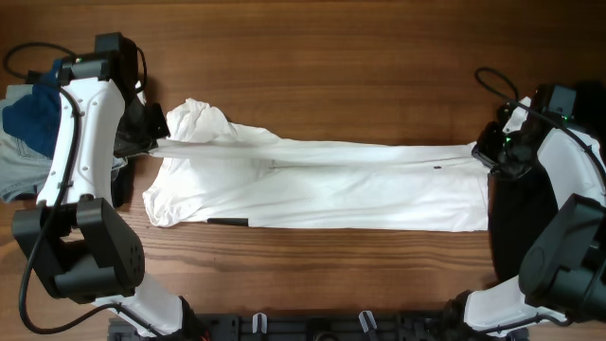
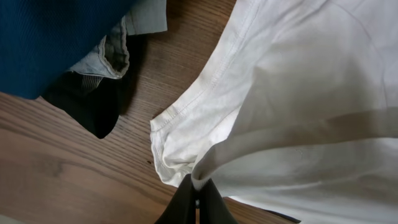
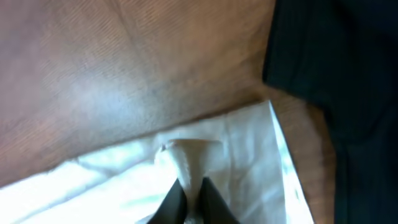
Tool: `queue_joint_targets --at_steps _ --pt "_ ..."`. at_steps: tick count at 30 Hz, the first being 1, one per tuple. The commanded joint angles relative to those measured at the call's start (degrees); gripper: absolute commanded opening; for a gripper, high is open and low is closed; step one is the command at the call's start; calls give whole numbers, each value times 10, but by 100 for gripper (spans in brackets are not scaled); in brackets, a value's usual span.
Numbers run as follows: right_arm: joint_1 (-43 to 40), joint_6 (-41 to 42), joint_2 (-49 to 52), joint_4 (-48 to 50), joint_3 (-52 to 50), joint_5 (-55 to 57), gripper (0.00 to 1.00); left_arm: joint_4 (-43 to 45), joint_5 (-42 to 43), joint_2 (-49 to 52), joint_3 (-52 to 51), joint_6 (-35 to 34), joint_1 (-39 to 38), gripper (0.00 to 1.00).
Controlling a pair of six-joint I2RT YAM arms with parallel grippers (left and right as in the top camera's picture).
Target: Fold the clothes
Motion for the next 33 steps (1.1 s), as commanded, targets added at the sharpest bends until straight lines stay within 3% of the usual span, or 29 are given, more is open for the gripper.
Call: queue_joint_targets --at_steps 1,5,8,9,10,11,12,17,27,31,33 --pt "-3 2 -30 -40 0 25 9 -3 -17 -5 -13 -10 4 4" --pt "-3 63 -40 -125 0 130 6 -12 -16 -5 -35 -10 4 4" --pt "-3 66 -40 -150 0 160 6 -11 -16 -5 -51 -10 4 4" --pt "-3 66 -40 -152 0 160 16 -10 -16 -5 -53 -10 4 4" --pt "-3 68 -40 -148 0 156 51 -10 -16 -5 -53 -10 4 4" --pt "-3 76 -40 -143 0 156 69 -8 -16 -5 -53 -10 4 4" --pt "-3 77 -40 -135 0 151 73 -8 -16 -5 -53 -10 4 4" --pt "-3 45 -40 -86 -1 82 70 -8 -16 -5 -53 -10 4 4" --pt "-3 49 -35 -38 -87 37 33 -30 -16 -5 -53 -10 4 4" --pt "-3 58 -35 -4 -110 41 31 -27 -15 -5 -53 -25 4 33" --pt "-5 62 -35 -1 -110 52 38 -28 -11 -5 -53 -27 4 38"
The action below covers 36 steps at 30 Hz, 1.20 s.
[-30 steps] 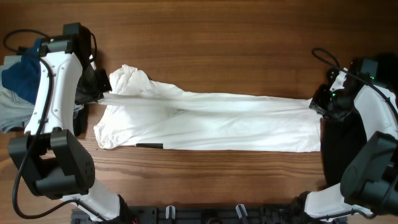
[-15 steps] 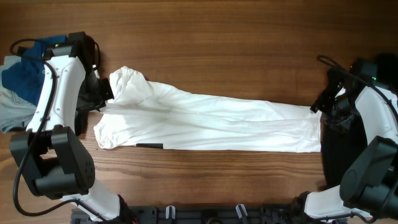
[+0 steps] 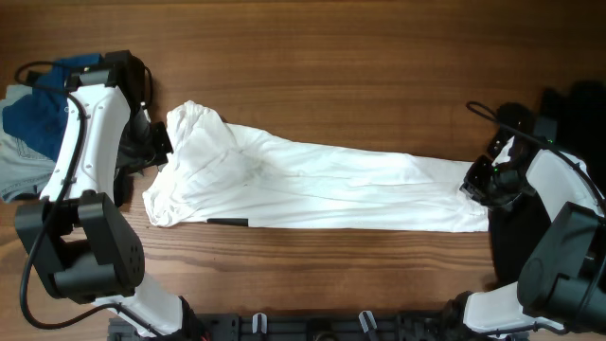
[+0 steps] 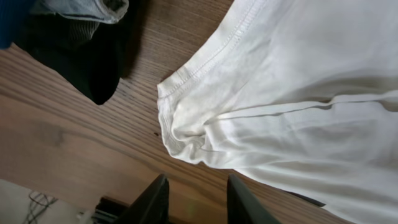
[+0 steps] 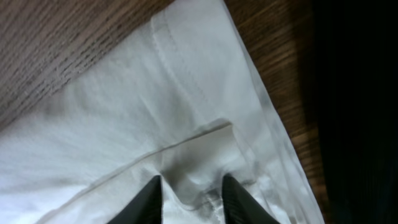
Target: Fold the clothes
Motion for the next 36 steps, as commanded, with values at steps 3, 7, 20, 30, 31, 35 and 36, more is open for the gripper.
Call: queue_joint_targets --at_steps 3,7,20,30,31,35,36 --pt "-11 11 -7 10 -2 6 47 2 0 -5 -4 -16 4 41" --pt "-22 -13 -10 9 5 -21 49 57 91 -5 -4 -15 1 34" --pt "-23 -35 -88 -22 11 -87 65 315 162 -3 -128 101 -106 62" --pt "-23 -34 -88 -16 11 -87 65 395 180 -1 -200 171 -146 40" --pt "-23 -34 -88 -16 11 -87 65 389 180 -1 -200 171 -146 36" --pt "-23 -34 -88 -16 11 -87 64 373 180 -1 -200 171 -146 5" --pt "-23 -34 -88 -16 11 -87 64 369 180 -1 -200 171 -146 4"
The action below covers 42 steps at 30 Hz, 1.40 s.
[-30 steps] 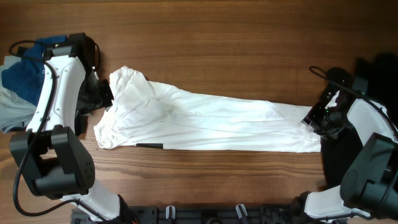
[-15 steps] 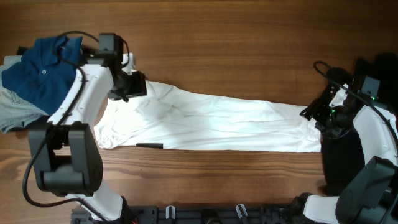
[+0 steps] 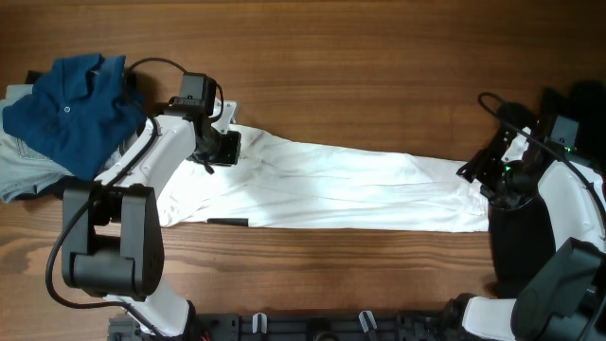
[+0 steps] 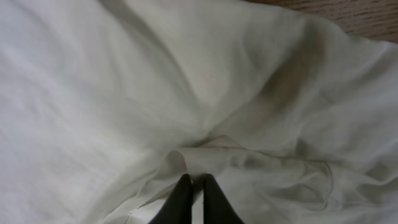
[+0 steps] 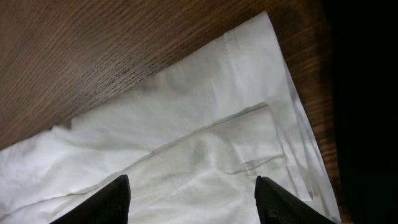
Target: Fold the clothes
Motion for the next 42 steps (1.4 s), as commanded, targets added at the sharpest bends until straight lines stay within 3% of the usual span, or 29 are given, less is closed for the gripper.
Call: queue_joint_targets --at_steps 1,7,13,18,24,25,28,30,31,33,35,37,39,40,42 --pt "-1 3 -8 2 11 -11 64 -16 13 -1 -5 9 0 4" --pt "-1 3 -8 4 11 -11 64 -73 68 -22 -3 4 0 4" --pt "-1 4 -8 10 11 -11 64 -146 176 -127 -1 -12 0 4" --pt "-1 18 -8 16 11 -11 64 -167 178 -188 -1 -12 -23 4" --pt "-1 18 -8 17 11 -11 64 -177 138 -186 -22 -12 -85 6" --pt "-1 18 -8 19 11 -11 64 -176 122 -183 -24 -12 -96 18" --pt "-1 18 -8 21 11 -11 64 -172 104 -172 -25 -12 -115 42" --pt "-1 18 -8 21 11 -11 64 -173 61 -173 -25 -15 -115 38" --pt "-1 17 -8 21 11 -11 65 -173 3 -173 -25 -50 -108 37" --pt "-1 17 -8 20 11 -10 66 -173 -56 -173 -25 -104 -97 41" --pt "-1 18 -8 21 11 -4 68 -176 -104 -173 -25 -184 -64 52" --pt "-1 18 -8 21 11 -4 69 -176 -103 -170 -28 -215 -34 50" --pt "-1 18 -8 21 11 -4 69 -173 -103 -169 -41 -219 -14 56" --pt "-1 18 -8 21 11 -4 69 -162 -89 -169 -71 -218 5 63" --pt "-1 18 -8 21 11 -4 69 -140 -49 -169 -107 -218 21 65"
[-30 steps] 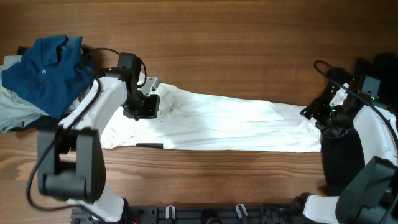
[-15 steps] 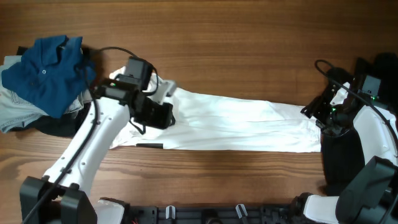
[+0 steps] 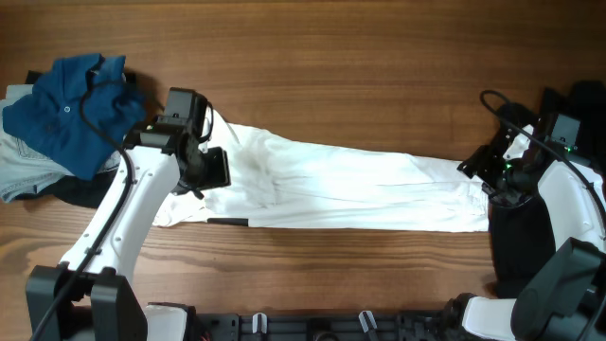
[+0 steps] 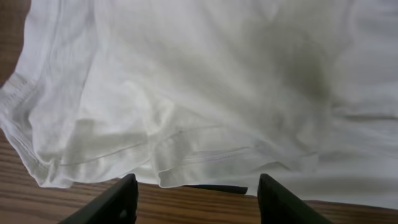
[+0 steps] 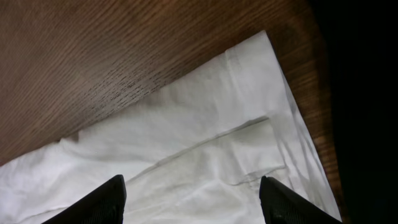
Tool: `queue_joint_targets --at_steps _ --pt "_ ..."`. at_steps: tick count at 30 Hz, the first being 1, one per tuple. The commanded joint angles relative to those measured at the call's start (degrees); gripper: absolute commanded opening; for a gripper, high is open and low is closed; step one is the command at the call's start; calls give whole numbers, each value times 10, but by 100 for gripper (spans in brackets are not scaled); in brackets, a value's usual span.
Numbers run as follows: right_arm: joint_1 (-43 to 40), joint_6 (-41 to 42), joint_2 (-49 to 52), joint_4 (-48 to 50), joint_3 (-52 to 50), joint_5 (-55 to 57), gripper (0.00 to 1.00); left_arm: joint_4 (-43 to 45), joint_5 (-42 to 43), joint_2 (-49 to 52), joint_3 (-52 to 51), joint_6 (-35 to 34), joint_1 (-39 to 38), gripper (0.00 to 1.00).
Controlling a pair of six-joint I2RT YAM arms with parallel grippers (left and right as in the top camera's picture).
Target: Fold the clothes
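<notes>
A long white garment lies stretched across the wooden table, folded lengthwise. My left gripper hovers over its left end, open, with nothing between its fingers; the left wrist view shows the crumpled white cloth and its hem above bare wood. My right gripper is open above the right end, where the right wrist view shows the garment's corner with its stitched hem.
A pile of clothes sits at the far left: a blue shirt over grey and black pieces. A black garment lies at the right edge under the right arm. A dark tag shows at the white garment's front edge.
My left gripper was shut on a pinch of white cloth near the garment's top left; now it is open, slightly lower over the left end. The right gripper stays open, hardly moved.
Both grippers were shut on the garment's ends, pulling it taut. Then both were open and the cloth lay slack. The left gripper then pinched cloth at the upper left while the right stayed open. Now both are open and the left end lies narrower.
</notes>
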Motion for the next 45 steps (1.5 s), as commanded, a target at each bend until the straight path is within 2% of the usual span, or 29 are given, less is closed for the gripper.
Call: queue_joint_targets --at_steps 1,3,4,5,6,7,11,14,16,18,21,22,23,24,26,28,32,34,36,39,41,42,45 --pt "-1 3 -8 1 11 -5 70 28 42 7 -69 -28 30 65" --pt "-1 3 -8 2 11 -5 70 57 64 7 -93 -28 33 64" --pt "-1 3 -8 2 11 -5 69 70 65 7 -103 -28 33 56" --pt "-1 3 -8 3 11 -5 70 79 61 8 -109 -28 33 40" --pt "-1 3 -8 3 11 -5 69 84 47 8 -115 -28 34 9" --pt "-1 3 -8 3 11 -5 69 81 32 8 -115 -28 35 4" --pt "-1 3 -8 3 10 4 70 33 -82 7 -115 -77 68 4" --pt "-1 3 -8 3 10 3 71 40 -76 7 -115 -78 105 4" --pt "-1 1 -8 3 10 3 72 53 -55 7 -115 -77 117 8" --pt "-1 -1 -8 3 10 1 73 67 -55 7 -114 -78 118 20" --pt "-1 -40 -8 12 8 -31 72 93 -15 5 -95 -77 118 26" --pt "-1 -40 -5 21 8 -21 71 115 16 3 -83 -67 116 28" --pt "-1 -33 -1 30 8 -8 72 146 41 2 -79 -53 115 34" --pt "-1 -21 4 41 8 3 72 170 44 2 -79 -54 115 43" --pt "-1 -21 14 70 8 -3 72 241 44 11 -82 -40 115 47" --pt "-1 -25 16 82 8 -12 73 281 49 23 -89 -27 115 45" --pt "-1 -27 16 87 8 -18 75 327 100 84 -98 21 111 15" --pt "-1 -28 16 87 8 -18 75 342 127 133 -98 42 110 5" --pt "-1 -29 16 85 8 -18 76 341 98 176 -98 42 113 4" --pt "-1 -36 16 88 8 -18 81 309 -54 198 -98 -69 136 4" --pt "-1 -65 17 96 8 -17 86 287 -110 198 -98 -105 161 4" --pt "-1 -73 18 103 8 -18 87 276 -125 198 -98 -122 185 4" --pt "-1 -79 34 106 8 -18 85 273 -96 197 -98 -135 258 4"
